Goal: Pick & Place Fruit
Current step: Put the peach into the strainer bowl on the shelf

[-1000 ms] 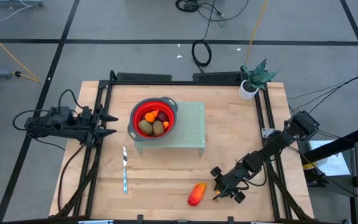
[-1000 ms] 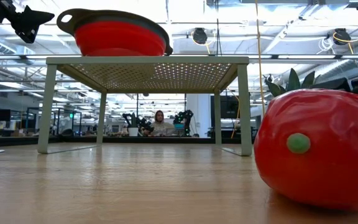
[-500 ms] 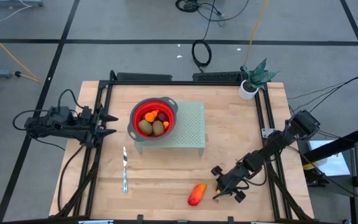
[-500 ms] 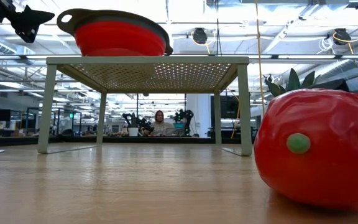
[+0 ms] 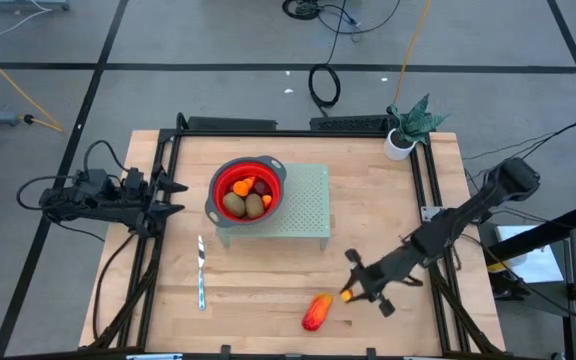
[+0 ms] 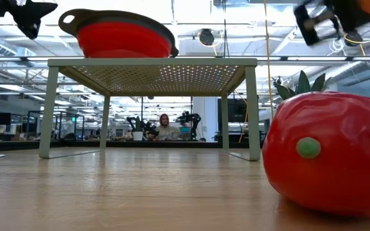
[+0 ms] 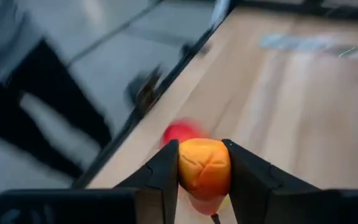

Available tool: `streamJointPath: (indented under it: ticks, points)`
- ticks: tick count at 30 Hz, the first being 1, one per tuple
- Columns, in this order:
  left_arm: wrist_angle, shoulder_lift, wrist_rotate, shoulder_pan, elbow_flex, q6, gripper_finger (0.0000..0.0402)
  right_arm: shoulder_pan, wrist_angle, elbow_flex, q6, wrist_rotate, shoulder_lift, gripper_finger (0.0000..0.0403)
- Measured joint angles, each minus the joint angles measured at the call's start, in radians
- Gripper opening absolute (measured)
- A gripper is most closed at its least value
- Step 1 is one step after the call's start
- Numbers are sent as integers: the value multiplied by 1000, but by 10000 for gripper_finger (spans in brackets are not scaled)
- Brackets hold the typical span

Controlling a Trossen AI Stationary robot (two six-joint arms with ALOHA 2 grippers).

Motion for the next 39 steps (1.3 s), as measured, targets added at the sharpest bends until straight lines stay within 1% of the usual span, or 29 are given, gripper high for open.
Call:
streamJointPath:
  ticks: [5,11,16,25,28,31,34,39]
  points:
    - [-1,0,0,0,0,2,257,-41,83,0,25,130,-97,102]
    - [-1,0,8,0,0,2,257,-107,255,0,25,231,-133,101]
    - [-1,0,8,0,0,2,257,-167,367,0,20,234,-132,101]
    - [-1,0,9,0,0,-44,257,-264,472,0,14,234,-132,101]
    - [-1,0,9,0,0,-60,257,-288,504,0,27,271,-132,100]
    - [-1,0,10,0,0,-59,257,-306,544,0,90,343,-132,101]
    - [-1,0,9,0,0,-60,257,-324,579,0,181,390,-132,101]
    - [-1,0,10,0,0,-60,257,-353,636,0,391,429,-132,101]
